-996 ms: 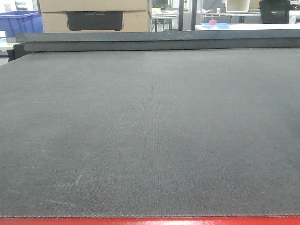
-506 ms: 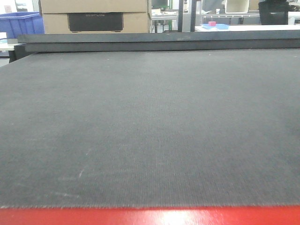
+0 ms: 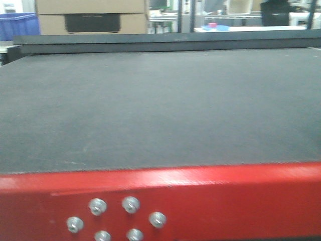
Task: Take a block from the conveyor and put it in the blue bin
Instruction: 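Hold both blocks while the base drives to the shelf of blue bins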
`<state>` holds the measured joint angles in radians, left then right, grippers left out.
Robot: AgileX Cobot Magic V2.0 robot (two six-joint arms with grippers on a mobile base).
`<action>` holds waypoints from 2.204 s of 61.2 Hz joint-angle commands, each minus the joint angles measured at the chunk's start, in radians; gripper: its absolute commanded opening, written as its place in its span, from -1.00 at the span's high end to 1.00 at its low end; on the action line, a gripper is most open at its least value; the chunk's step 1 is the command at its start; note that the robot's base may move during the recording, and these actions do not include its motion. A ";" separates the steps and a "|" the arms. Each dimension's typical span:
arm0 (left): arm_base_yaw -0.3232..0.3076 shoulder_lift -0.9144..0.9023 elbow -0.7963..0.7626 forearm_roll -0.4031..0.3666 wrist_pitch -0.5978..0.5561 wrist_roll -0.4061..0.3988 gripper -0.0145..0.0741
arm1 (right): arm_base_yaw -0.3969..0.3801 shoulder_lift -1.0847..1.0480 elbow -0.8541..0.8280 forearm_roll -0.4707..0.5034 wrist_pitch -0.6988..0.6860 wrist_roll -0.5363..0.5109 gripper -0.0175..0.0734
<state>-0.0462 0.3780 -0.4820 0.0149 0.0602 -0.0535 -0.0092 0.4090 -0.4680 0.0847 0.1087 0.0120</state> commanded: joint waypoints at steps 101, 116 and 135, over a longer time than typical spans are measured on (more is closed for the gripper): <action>0.000 -0.008 0.001 -0.004 -0.025 0.001 0.92 | -0.002 -0.005 0.003 0.002 -0.022 -0.004 0.96; 0.000 -0.008 0.001 -0.004 -0.025 0.001 0.92 | -0.002 -0.005 0.003 0.002 -0.022 -0.004 0.96; 0.000 -0.008 0.001 -0.004 -0.025 0.001 0.92 | -0.002 -0.005 0.003 0.002 -0.022 -0.004 0.96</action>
<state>-0.0462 0.3738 -0.4820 0.0149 0.0541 -0.0535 -0.0092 0.4084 -0.4680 0.0847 0.1087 0.0120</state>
